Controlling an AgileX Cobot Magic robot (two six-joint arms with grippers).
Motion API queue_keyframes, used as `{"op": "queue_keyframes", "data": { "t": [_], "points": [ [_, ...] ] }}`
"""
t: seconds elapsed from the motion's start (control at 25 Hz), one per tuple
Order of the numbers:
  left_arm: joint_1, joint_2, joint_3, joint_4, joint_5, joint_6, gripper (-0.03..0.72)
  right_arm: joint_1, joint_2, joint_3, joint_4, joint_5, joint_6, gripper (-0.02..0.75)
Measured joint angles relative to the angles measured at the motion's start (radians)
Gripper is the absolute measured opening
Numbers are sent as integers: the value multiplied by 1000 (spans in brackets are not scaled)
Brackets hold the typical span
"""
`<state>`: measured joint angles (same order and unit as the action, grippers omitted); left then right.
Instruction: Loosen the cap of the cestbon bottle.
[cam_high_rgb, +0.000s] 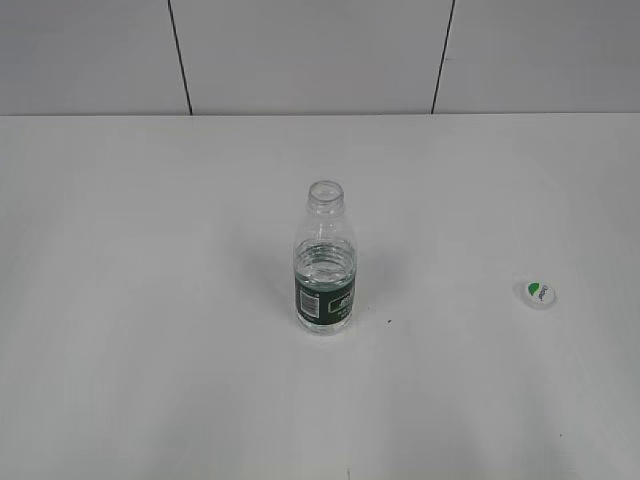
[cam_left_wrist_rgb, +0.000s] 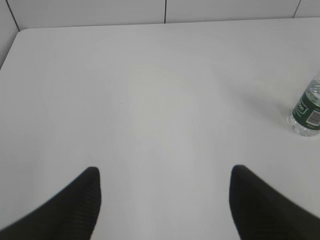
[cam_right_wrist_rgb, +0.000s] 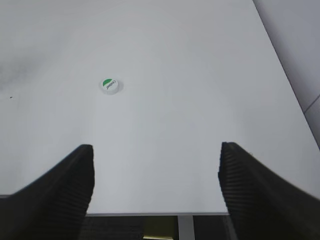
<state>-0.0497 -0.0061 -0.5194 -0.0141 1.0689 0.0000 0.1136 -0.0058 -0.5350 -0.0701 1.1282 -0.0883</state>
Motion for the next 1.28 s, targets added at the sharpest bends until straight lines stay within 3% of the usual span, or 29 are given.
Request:
{"op": "queue_keyframes", "data": {
  "t": [1.28],
  "points": [
    [0, 0, 0, -1, 0, 0, 433, 0, 0, 18, 0, -32, -8, 591]
  ]
}}
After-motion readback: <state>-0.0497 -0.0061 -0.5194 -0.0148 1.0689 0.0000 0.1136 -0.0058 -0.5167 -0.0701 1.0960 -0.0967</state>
